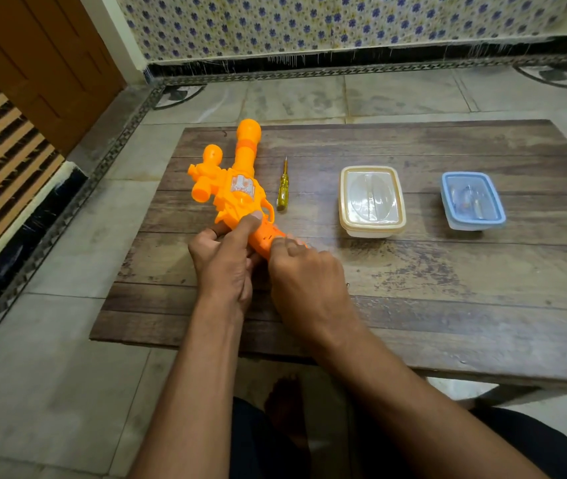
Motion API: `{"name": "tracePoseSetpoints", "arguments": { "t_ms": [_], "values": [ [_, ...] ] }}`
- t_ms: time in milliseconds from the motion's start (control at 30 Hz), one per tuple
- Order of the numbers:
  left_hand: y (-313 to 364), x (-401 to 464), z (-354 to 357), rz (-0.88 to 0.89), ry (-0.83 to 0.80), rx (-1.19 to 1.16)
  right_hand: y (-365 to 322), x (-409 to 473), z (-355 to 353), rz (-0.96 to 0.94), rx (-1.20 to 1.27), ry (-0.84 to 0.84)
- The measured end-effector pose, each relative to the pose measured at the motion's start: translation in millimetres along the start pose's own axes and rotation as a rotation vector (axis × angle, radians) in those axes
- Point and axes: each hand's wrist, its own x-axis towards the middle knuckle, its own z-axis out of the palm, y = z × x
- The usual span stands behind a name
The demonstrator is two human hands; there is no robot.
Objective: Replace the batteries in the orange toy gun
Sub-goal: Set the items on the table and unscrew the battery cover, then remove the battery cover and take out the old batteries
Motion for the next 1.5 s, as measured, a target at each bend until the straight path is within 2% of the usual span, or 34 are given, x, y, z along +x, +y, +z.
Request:
{"name": "tracePoseSetpoints", "arguments": {
  "t_ms": [200,333,567,633,733,967,1133,1500],
  "values": [
    [3,-3,1,0.001,0.023,-0.005,-3,-6,-8,-0.047,0.008,0.222],
    [5,-4,2,0.002,0.019,0.009,1,-9,-17,-0.045,0.055,0.209],
    [5,-6,3,-0.033,0.025,-0.02,43,-10,-37,0.054,0.443,0.139],
    [5,-7,5,-0.041,0.041,-0.032,60,-8,-43,0.106,0.434,0.099],
    [6,-7,6,-0.055,0.052,-0.042,83,-9,-52,0.172,0.294,-0.026],
    [6,-10,7,-0.06,0.042,-0.032,100,-19,-74,0.188,-0.011,-0.259],
    [7,-11,9,-0.061,0.036,-0.034,103,-21,-69,0.128,0.01,-0.363],
    [10,-14,11,-0.051,0.023,-0.046,101,-16,-73,0.128,0.086,-0.604]
  ]
}}
